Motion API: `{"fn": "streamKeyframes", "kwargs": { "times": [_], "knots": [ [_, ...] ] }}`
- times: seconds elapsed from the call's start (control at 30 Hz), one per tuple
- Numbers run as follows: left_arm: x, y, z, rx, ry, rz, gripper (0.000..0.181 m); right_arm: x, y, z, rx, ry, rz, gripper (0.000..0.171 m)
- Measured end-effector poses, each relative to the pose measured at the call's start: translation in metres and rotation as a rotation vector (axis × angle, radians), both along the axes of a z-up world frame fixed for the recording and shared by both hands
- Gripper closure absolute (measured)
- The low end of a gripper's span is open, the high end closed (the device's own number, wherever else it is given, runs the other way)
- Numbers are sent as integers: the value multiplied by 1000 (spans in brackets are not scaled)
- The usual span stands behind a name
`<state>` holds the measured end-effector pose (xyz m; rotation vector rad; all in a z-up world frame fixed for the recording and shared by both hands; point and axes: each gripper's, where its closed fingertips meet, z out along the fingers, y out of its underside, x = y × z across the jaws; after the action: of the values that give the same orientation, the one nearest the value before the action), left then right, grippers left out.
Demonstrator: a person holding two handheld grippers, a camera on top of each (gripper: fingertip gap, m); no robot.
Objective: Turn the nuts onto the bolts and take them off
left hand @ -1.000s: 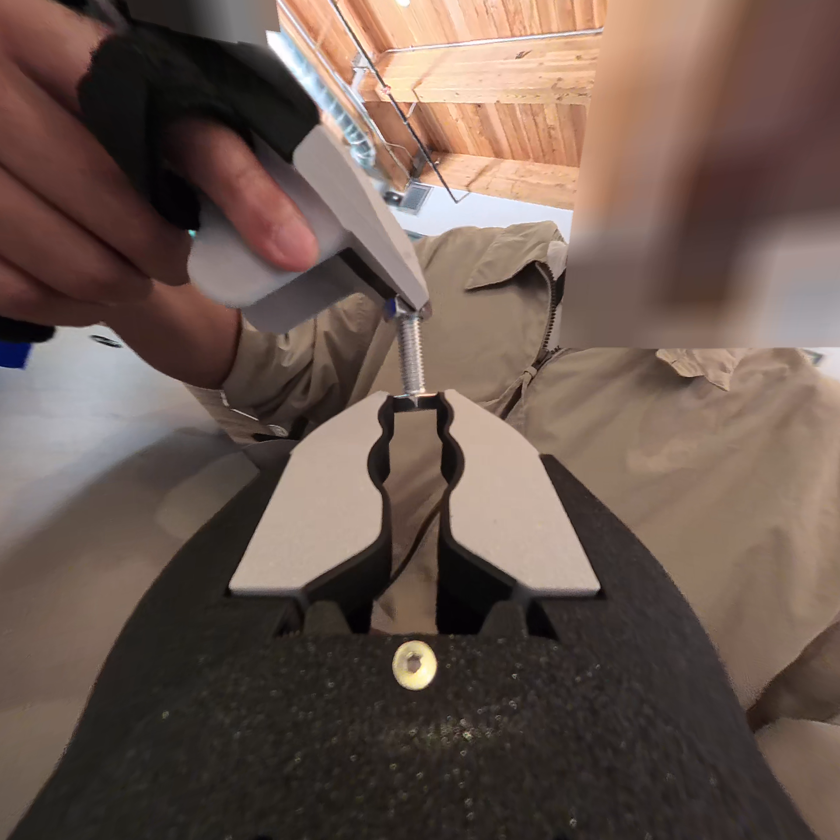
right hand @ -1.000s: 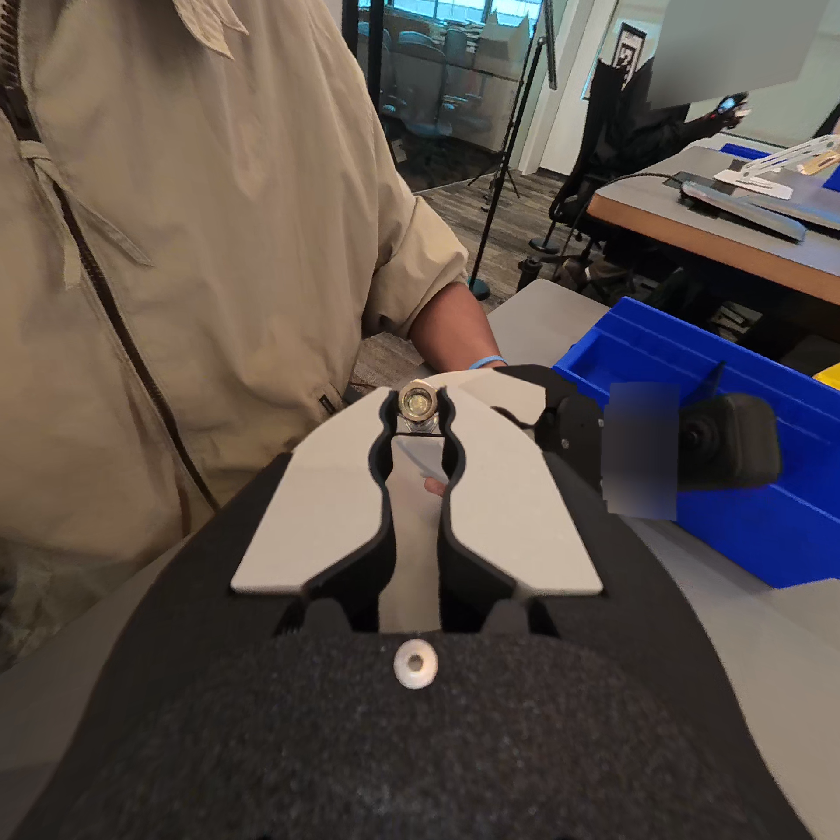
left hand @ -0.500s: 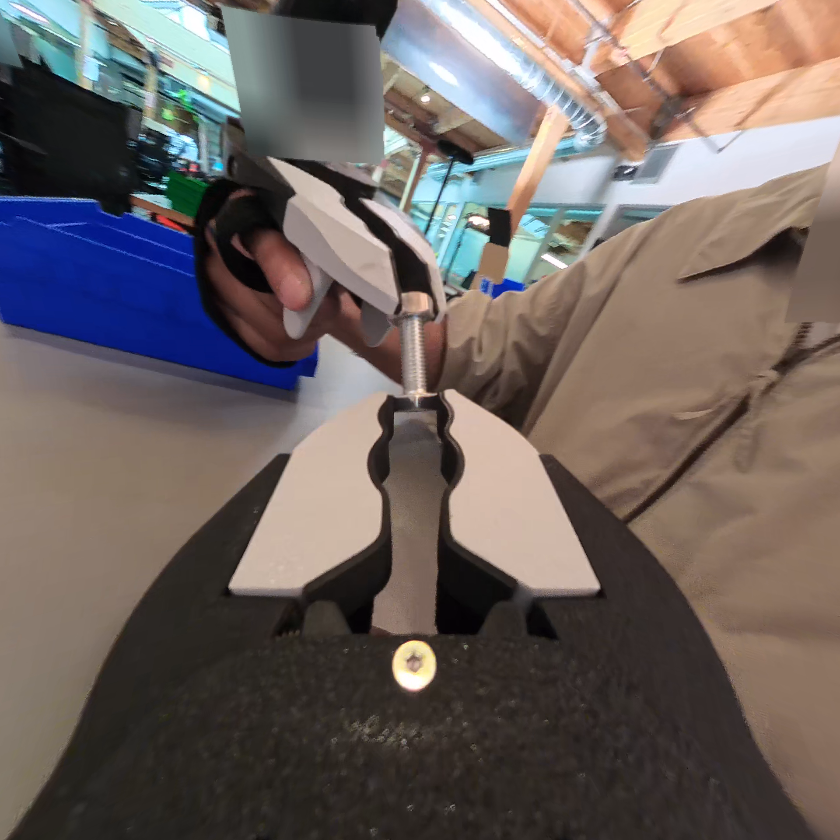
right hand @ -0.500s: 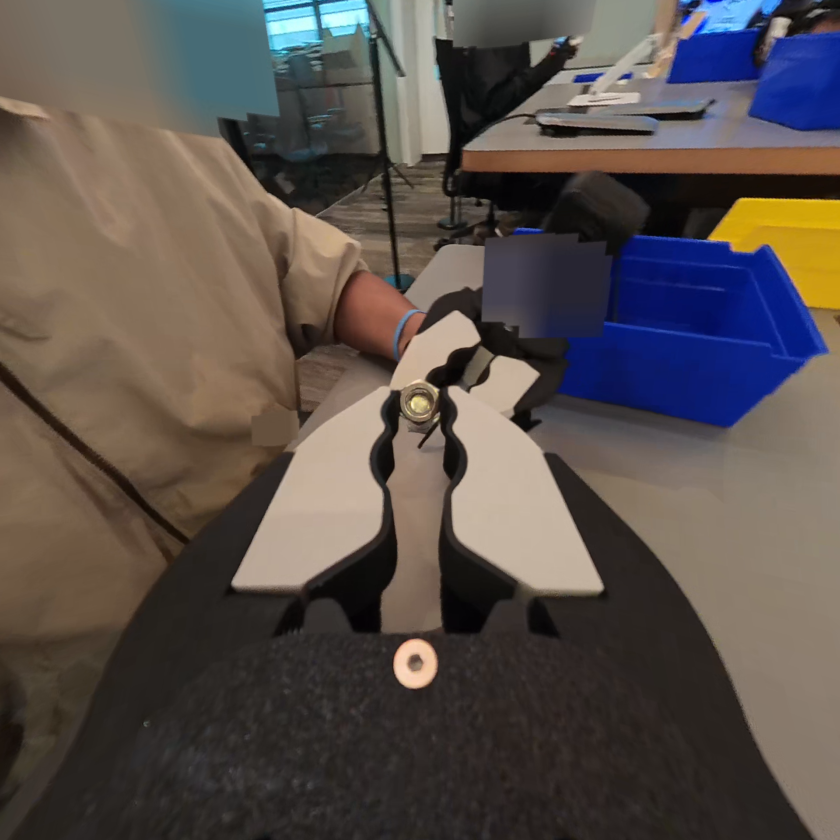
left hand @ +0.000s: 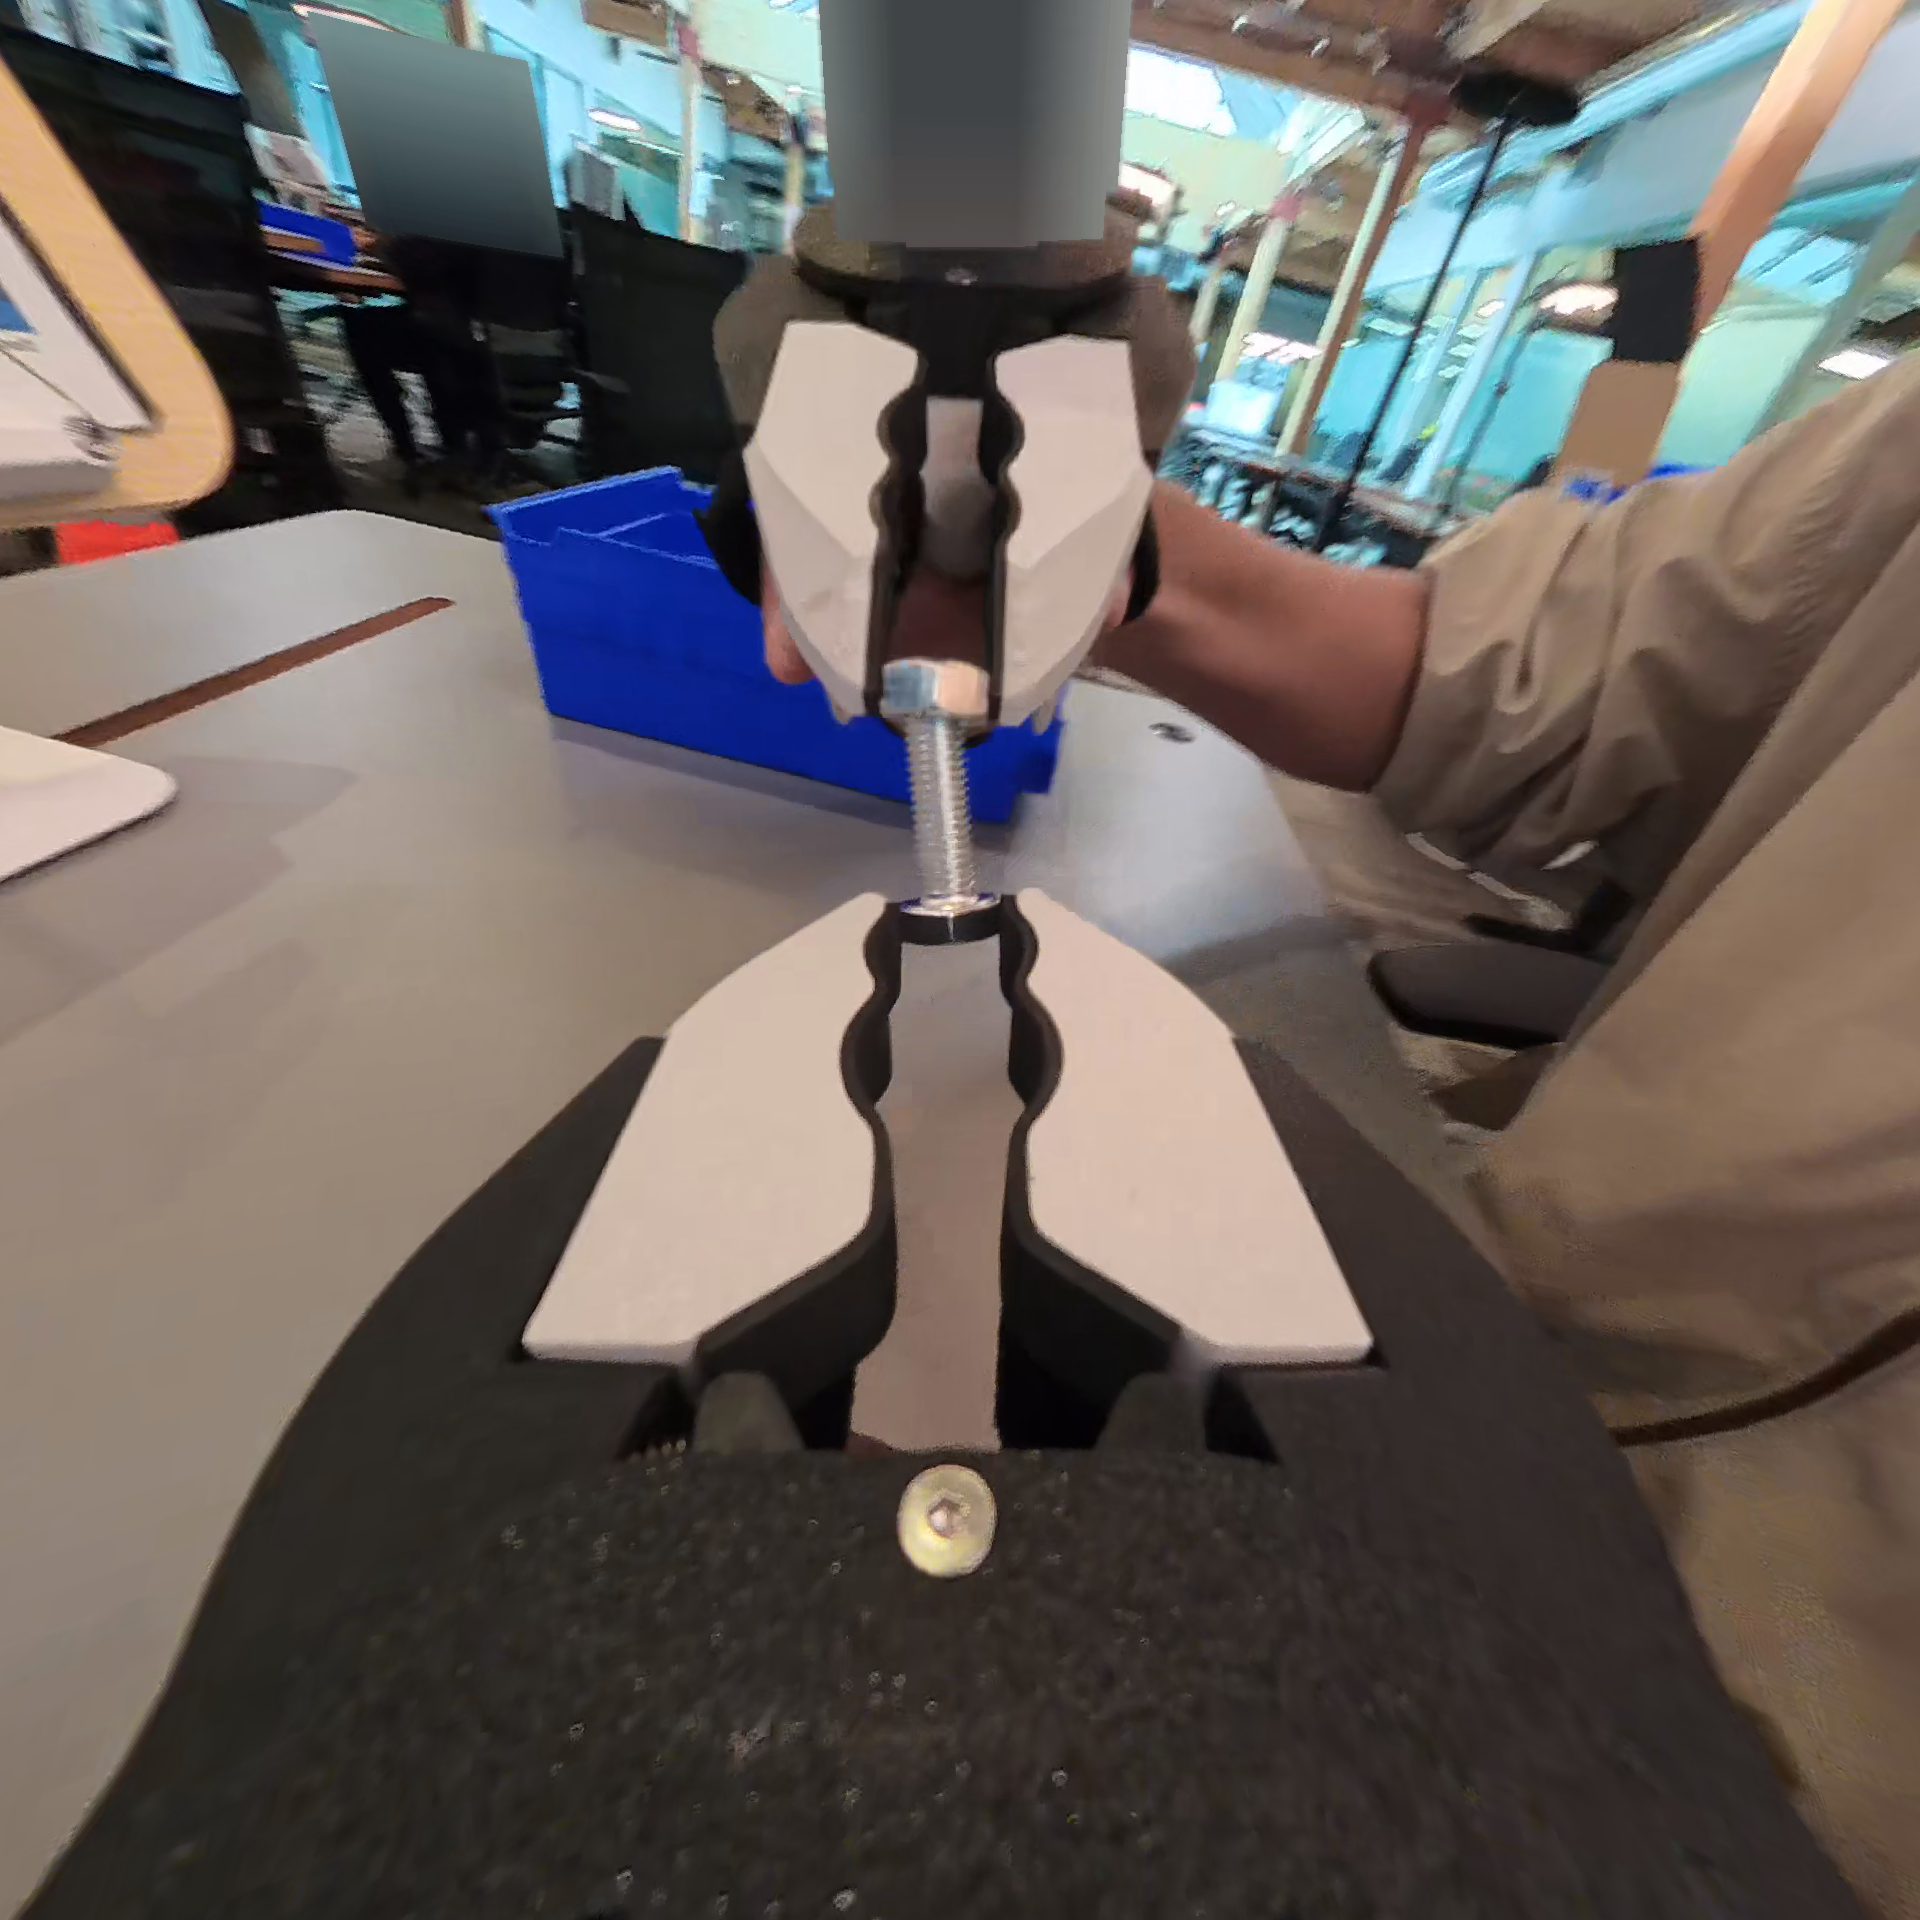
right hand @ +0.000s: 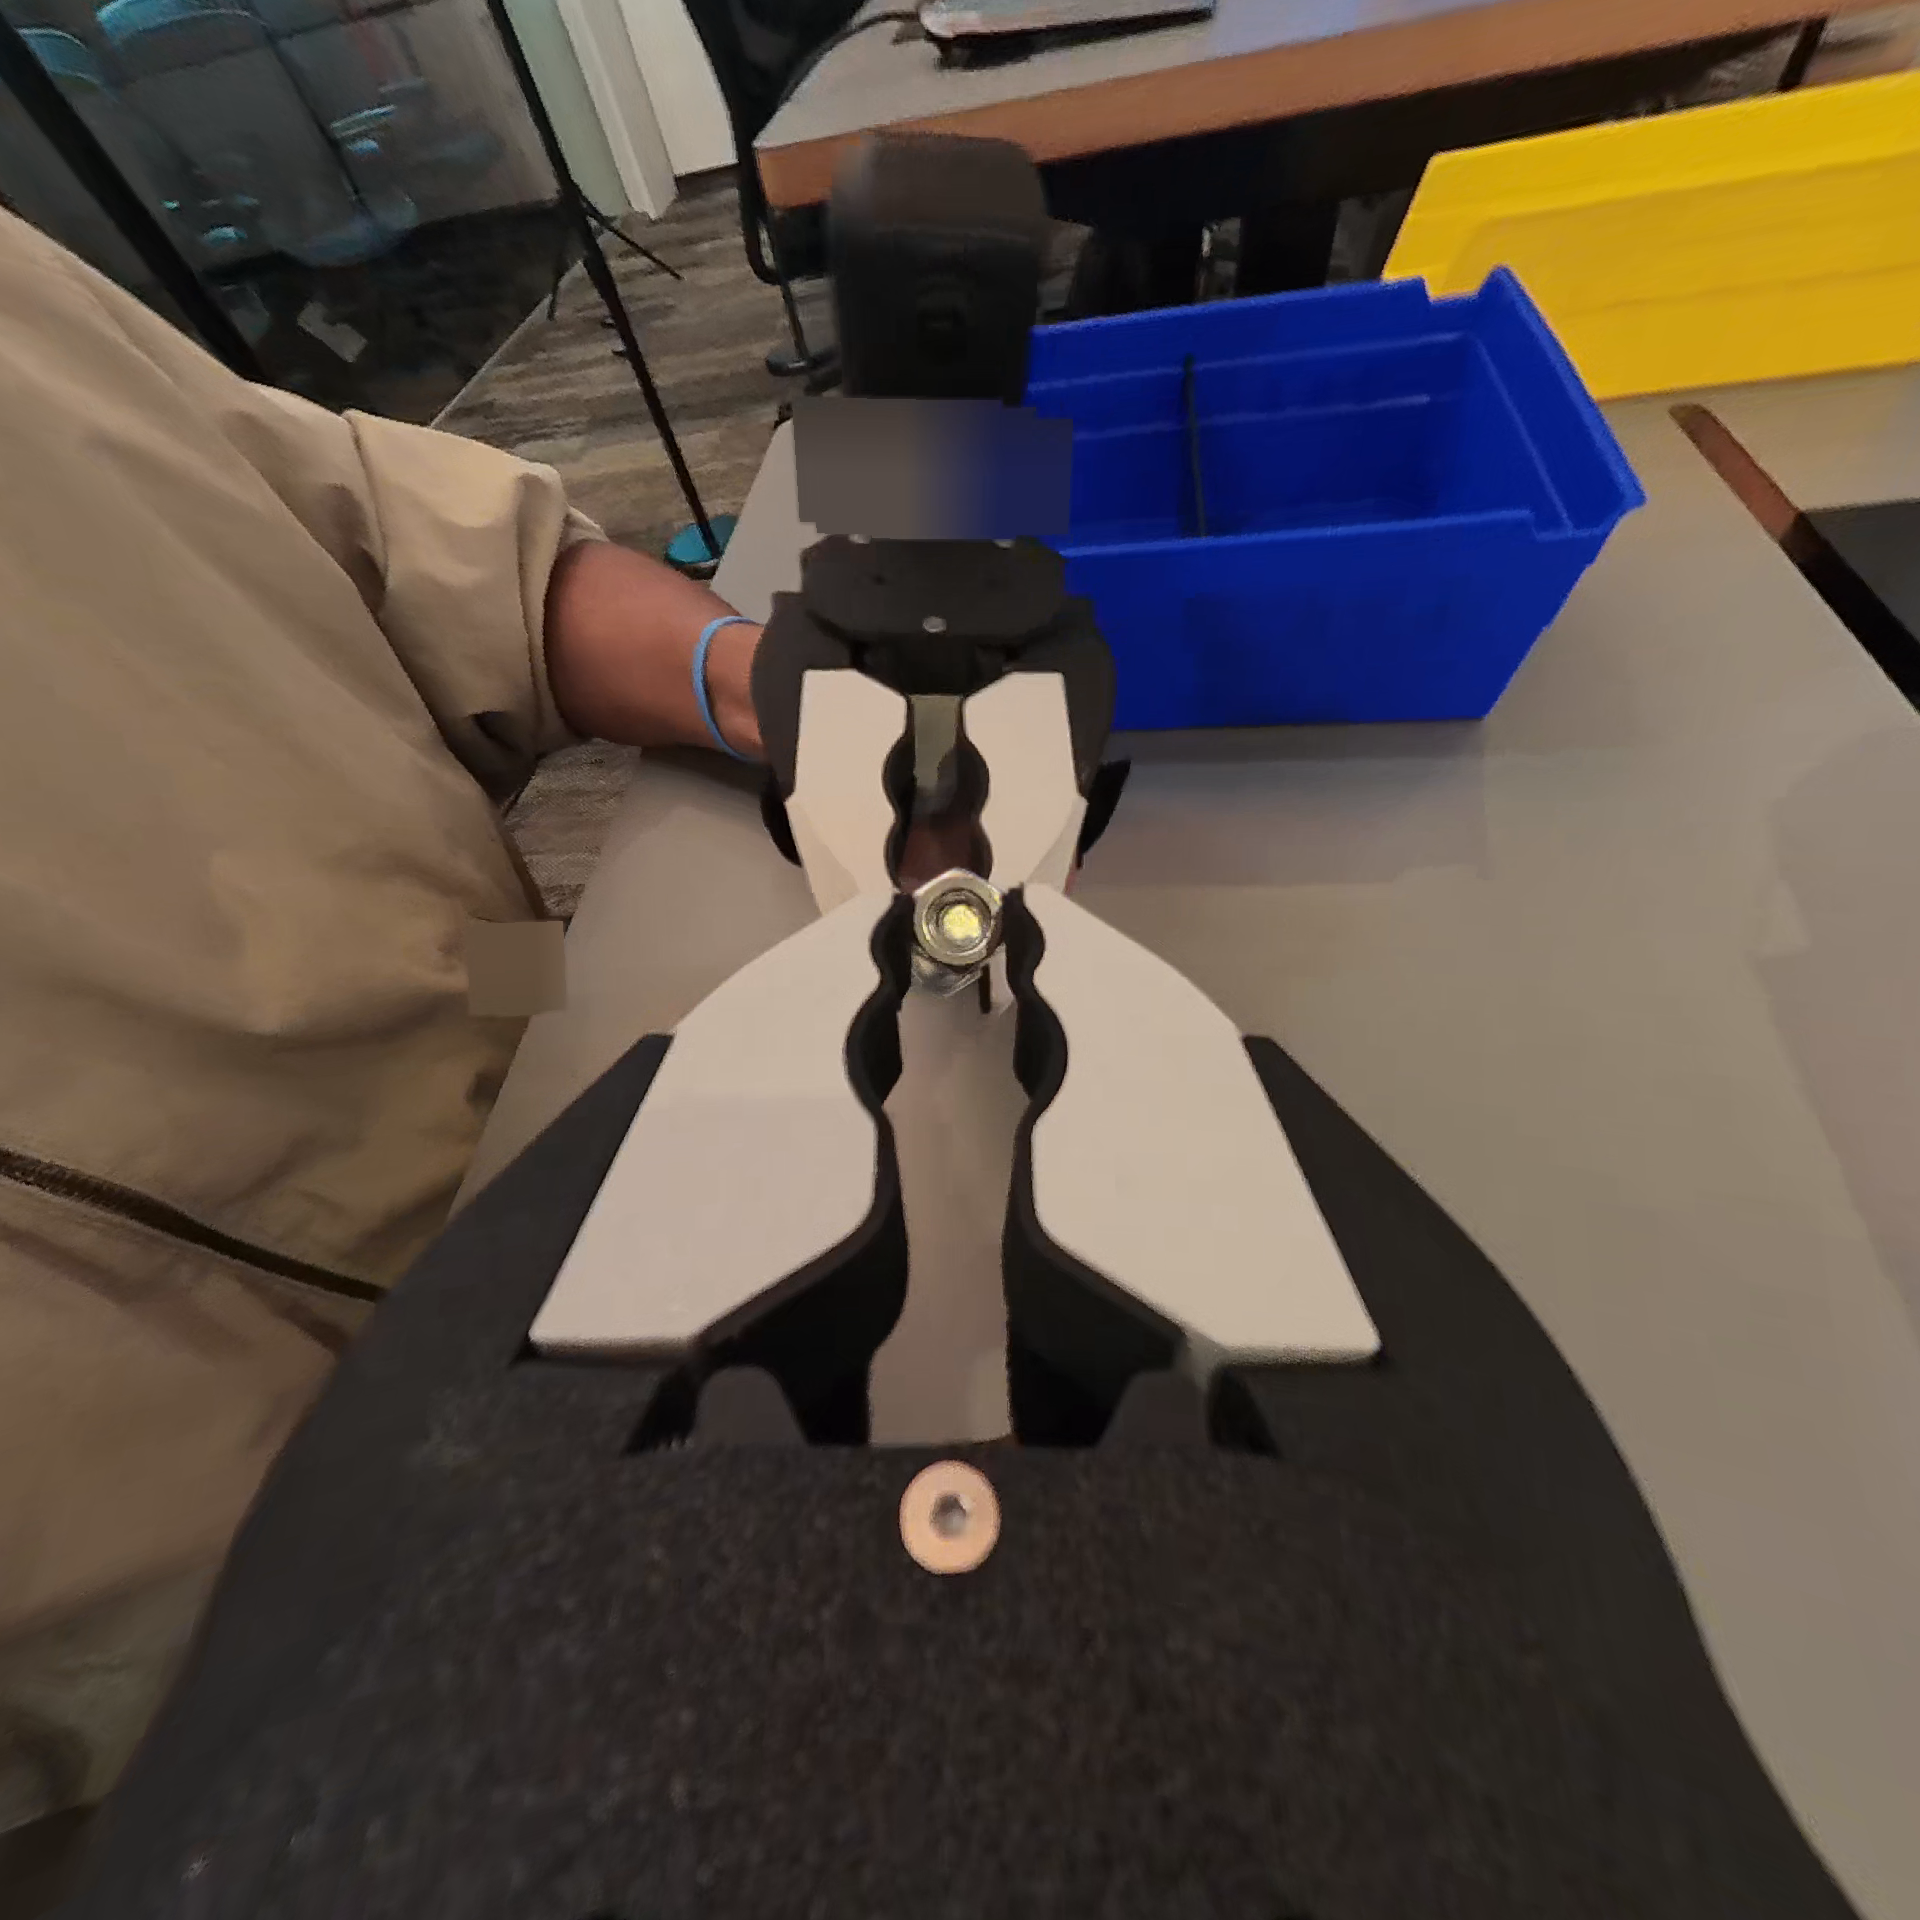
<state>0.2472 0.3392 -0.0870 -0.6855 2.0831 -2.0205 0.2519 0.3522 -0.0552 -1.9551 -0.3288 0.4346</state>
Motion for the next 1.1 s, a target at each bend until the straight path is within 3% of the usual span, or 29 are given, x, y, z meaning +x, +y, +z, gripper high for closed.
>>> {"fn": "streamKeyframes", "kwargs": {
  "times": [0.47,1.1],
  "knots": [
    [30,15,-10,155,-119,345,164,27,13,-9,-140,190,-308,154],
    [35,22,-12,63,-16,312,164,36,27,-19,-141,184,-361,154]
  ]
}}
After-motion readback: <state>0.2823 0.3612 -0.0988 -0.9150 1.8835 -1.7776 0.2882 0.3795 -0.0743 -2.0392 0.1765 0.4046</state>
